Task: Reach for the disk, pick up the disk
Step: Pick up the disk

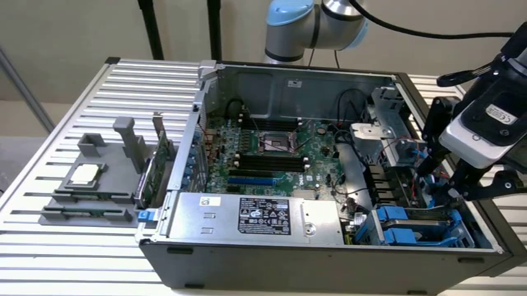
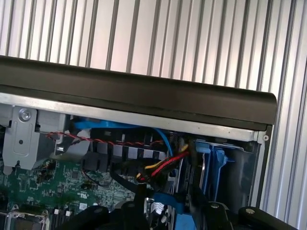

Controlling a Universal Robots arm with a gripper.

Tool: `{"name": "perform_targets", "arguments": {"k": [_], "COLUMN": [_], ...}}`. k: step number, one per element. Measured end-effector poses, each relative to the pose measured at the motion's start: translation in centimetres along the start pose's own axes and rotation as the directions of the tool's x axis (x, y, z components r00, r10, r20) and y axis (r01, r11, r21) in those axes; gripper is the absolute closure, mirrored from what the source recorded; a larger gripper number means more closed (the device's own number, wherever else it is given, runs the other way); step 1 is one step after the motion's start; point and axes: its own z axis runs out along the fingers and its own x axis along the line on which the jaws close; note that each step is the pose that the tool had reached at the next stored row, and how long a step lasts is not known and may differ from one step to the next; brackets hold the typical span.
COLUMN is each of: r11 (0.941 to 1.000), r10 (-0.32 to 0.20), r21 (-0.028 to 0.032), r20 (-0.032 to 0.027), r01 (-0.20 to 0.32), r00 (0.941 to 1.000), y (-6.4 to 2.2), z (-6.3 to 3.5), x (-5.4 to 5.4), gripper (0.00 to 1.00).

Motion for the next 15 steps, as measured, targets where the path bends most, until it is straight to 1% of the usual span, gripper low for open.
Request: {"name": "perform_targets", "arguments": {"k": [2, 3, 6, 7, 9, 12, 15], "r11": [1.0, 1.0, 1.0, 1.0, 1.0, 1.0, 0.9999], "r10": [0.0, -0.001, -0.001, -0.002, -0.004, -0.007, -0.012], "r21": [-0.0002, -0.0002, 0.0002, 0.0009, 0.0016, 0.0017, 0.0018], "r20": [0.0002, -0.0002, -0.0002, -0.0016, -0.0034, -0.0054, -0.0056], "r01": [0.0, 0.001, 0.001, 0.002, 0.004, 0.007, 0.012], "r00": [1.0, 1.0, 1.0, 1.0, 1.0, 1.0, 0.9999], "y": [-0.15, -0.15, -0.03, 0.17, 0.85, 1.98, 2.78], "z": [-0.15, -0.4, -1.75, -2.03, -2.18, -2.19, -2.05], "x": [0.0, 0.0, 0.0, 0.0, -0.1, -0.3, -0.4], "gripper": [0.52, 0.52, 0.52, 0.52, 0.52, 0.52, 0.52]}}
